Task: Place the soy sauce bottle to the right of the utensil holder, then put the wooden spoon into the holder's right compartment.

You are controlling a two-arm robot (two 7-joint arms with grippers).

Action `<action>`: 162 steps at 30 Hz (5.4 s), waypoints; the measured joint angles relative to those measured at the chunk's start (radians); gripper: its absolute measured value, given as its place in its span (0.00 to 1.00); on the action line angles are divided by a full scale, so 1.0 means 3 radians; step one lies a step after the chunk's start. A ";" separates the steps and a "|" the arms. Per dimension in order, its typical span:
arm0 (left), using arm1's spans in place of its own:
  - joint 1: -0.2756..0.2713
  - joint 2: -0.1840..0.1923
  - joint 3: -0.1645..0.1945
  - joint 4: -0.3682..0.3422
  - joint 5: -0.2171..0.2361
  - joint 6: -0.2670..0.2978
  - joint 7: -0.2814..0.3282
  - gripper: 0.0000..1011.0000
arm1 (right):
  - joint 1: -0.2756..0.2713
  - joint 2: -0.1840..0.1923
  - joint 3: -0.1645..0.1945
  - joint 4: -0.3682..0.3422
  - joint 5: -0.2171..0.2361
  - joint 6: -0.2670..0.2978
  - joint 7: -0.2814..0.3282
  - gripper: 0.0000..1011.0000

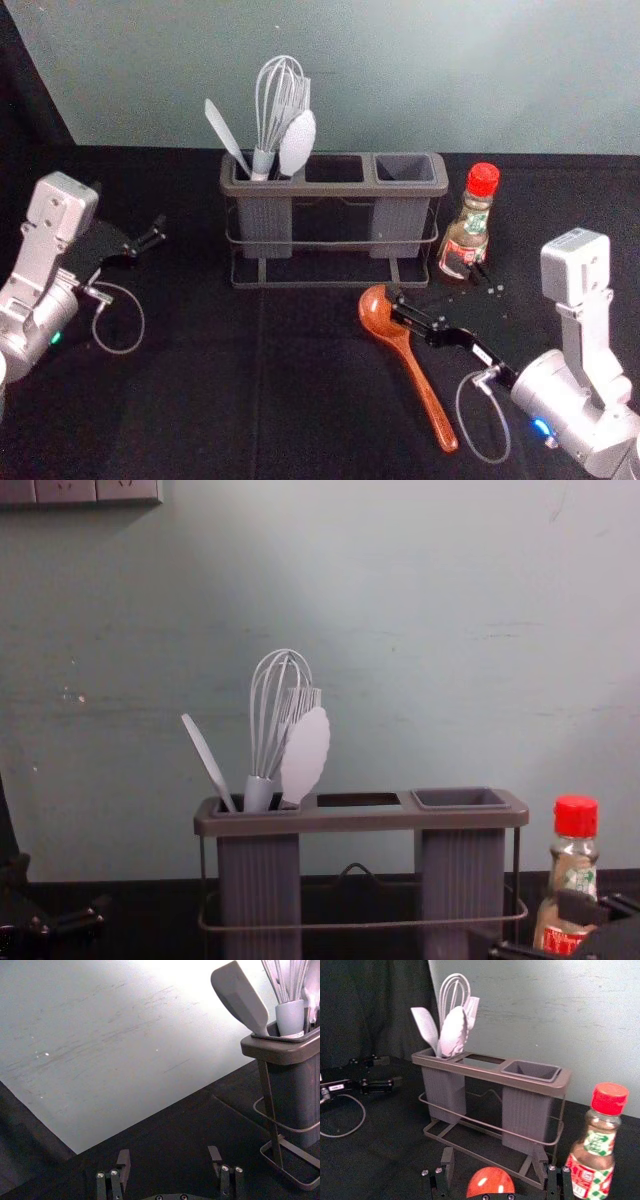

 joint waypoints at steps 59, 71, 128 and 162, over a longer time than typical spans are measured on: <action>0.0000 0.0000 0.0000 0.0000 0.0000 0.0000 0.0000 1.00 | 0.1019 -0.0049 -0.0430 -0.0015 -0.0269 0.2653 0.0048 0.99; 0.0000 0.0000 0.0000 0.0000 0.0000 0.0000 0.0000 1.00 | 0.1166 -0.0172 -0.0471 0.0196 -0.0356 0.2810 0.0115 0.99; 0.0000 0.0000 0.0000 0.0000 0.0000 0.0000 0.0000 1.00 | 0.1445 -0.0515 -0.0498 0.0742 -0.0838 0.2921 0.0315 0.99; 0.0000 0.0000 0.0000 0.0000 0.0000 0.0000 0.0000 1.00 | 0.1417 -0.0616 -0.0373 0.0784 -0.1033 0.2879 0.0499 0.83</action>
